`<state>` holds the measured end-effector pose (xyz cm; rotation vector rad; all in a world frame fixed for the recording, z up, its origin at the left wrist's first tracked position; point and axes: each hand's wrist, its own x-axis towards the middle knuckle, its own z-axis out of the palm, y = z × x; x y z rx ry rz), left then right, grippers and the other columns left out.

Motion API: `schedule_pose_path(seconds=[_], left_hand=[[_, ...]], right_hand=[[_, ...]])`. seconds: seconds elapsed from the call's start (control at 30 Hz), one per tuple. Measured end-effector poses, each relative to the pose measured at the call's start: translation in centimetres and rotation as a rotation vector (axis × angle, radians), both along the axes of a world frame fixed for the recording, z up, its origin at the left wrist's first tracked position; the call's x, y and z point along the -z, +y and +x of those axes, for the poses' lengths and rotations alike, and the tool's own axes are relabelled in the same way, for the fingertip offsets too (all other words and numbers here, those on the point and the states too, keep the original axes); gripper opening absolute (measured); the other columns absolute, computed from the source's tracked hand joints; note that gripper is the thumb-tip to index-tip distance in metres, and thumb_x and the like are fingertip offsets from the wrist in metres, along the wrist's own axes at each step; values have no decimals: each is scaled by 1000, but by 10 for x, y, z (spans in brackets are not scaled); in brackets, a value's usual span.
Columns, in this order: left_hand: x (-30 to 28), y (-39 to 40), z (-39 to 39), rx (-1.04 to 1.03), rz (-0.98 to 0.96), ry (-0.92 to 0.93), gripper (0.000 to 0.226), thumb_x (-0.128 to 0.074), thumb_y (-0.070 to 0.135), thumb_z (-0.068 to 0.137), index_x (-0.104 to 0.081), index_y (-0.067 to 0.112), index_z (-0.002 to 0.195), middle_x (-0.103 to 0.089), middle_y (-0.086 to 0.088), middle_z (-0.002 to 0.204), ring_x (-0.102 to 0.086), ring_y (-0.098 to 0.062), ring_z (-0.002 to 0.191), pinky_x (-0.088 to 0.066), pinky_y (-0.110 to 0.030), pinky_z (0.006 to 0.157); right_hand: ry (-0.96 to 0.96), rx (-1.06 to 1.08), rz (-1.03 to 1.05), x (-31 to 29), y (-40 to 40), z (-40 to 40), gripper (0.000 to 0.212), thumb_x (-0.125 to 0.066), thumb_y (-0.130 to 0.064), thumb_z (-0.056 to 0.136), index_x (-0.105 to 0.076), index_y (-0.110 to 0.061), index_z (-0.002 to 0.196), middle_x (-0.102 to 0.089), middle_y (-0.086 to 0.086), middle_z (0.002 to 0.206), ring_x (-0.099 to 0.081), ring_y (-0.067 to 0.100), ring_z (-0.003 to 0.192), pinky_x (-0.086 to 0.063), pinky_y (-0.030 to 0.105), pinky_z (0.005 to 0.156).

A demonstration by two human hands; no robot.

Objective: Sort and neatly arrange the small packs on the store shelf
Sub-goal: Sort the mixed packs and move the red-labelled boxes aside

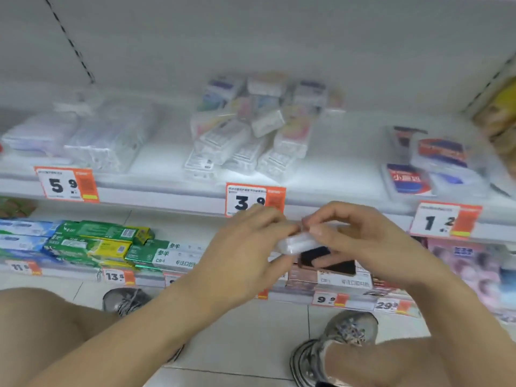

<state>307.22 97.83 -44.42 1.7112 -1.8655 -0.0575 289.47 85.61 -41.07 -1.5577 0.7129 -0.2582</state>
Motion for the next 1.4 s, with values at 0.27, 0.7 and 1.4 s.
schedule_pose_path(seconds=[0.27, 0.7, 1.4], left_hand=[[-40, -115, -42, 71, -197, -71, 53, -65, 39, 87, -53, 17, 134, -53, -5, 128, -45, -26, 123, -36, -41, 104], [-4, -171, -11, -507, 187, -458, 71, -64, 35, 78, -38, 16, 141, -41, -20, 135, -37, -38, 125, -17, -82, 93], [-27, -133, 38, -476, -69, -249, 63, -49, 58, 80, -61, 14, 124, -56, -14, 131, -42, -40, 128, -31, -55, 104]], right_hand=[[-539, 683, -459, -8, -60, -76, 19, -77, 1, 78, -68, -9, 91, -68, 13, 113, -64, 21, 105, -56, 29, 85], [-32, 1238, -868, 17, -167, -126, 25, -71, -40, 82, -74, -20, 98, -71, 4, 92, -49, 5, 66, -45, 22, 70], [-239, 891, -1187, -13, -107, -21, 15, -67, -10, 83, -67, -8, 98, -61, 3, 97, -58, 15, 90, -46, 21, 80]])
